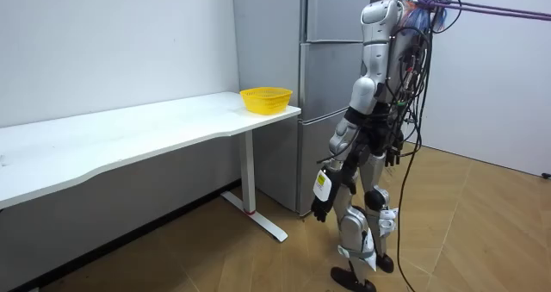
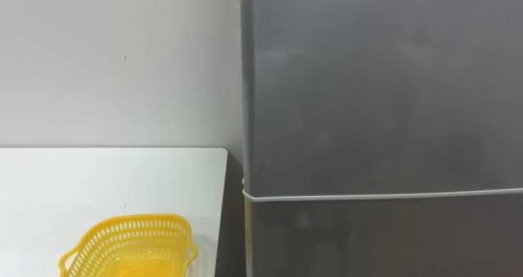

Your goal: Retrieve from the upper fridge

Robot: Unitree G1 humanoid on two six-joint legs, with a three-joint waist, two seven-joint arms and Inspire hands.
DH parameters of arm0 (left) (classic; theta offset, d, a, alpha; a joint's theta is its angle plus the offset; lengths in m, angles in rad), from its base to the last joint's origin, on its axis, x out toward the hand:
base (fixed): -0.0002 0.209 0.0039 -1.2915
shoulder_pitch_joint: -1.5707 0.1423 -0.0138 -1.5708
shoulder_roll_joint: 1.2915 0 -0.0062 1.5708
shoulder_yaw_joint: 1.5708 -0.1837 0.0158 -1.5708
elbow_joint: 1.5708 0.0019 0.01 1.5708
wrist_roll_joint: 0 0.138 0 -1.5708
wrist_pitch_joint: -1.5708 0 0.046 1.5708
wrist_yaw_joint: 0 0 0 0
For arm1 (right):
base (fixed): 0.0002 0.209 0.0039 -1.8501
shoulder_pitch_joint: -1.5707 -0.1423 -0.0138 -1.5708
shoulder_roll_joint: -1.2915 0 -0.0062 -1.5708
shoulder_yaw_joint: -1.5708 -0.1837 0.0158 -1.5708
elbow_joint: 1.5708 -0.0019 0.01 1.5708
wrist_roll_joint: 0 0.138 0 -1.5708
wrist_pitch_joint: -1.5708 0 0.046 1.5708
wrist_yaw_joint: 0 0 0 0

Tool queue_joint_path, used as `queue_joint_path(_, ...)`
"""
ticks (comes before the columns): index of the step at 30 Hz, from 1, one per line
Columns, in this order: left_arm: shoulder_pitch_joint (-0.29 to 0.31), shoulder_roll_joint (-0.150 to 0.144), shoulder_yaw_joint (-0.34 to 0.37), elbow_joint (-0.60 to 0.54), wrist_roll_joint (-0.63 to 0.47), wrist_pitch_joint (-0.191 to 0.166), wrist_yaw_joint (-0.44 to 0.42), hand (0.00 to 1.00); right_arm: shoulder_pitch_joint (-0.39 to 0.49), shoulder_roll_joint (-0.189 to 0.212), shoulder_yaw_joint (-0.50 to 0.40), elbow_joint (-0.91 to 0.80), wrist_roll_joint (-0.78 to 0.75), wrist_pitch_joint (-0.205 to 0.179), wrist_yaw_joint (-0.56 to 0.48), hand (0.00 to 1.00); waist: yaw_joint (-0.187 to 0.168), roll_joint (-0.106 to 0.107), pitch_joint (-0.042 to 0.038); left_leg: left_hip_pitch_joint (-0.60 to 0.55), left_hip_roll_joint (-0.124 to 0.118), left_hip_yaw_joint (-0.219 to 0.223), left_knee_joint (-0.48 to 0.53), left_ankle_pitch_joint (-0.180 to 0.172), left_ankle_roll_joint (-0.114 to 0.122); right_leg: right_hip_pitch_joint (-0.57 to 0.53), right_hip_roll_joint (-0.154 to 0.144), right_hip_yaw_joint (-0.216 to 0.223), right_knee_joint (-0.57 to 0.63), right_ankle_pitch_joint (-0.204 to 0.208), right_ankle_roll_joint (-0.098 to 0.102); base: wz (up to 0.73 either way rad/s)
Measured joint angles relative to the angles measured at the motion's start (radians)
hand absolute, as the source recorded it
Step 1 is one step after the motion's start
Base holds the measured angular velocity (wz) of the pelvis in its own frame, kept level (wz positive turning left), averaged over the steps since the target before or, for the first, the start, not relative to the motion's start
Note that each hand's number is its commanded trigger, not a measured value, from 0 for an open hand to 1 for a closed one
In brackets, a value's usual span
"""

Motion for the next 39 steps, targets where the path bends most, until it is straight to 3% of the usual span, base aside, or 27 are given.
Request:
queue_joint_path(16,0.002,0.004,-0.010,0.010,-0.022,-0.001,0.000,0.00,-0.001,0.000,-0.001,0.000,-0.001,-0.001,0.000,0.00,-0.002,0.014,-0.0006,-0.003,0.000,-0.002,0.001,0.000,0.000,-0.001,-0.001,-0.002,-0.001,0.000,0.000,0.00)
queue_joint_path(29,-0.001,0.001,0.022,0.047,-0.125,0.001,0.041,0.00,-0.005,-0.001,-0.001,0.006,0.051,0.000,-0.002,0.00,0.002,0.021,-0.0001,0.000,-0.002,-0.025,0.010,0.000,0.000,0.008,-0.003,-0.012,-0.001,0.000,0.000,0.02)
queue_joint_path(39,0.010,-0.002,0.120,0.053,-0.391,0.013,0.110,0.00,-0.038,-0.007,-0.040,0.017,0.036,0.001,-0.012,0.00,0.002,0.036,0.0001,-0.002,-0.004,-0.037,0.012,0.000,0.000,0.015,-0.005,-0.034,-0.001,0.000,0.000,0.05)
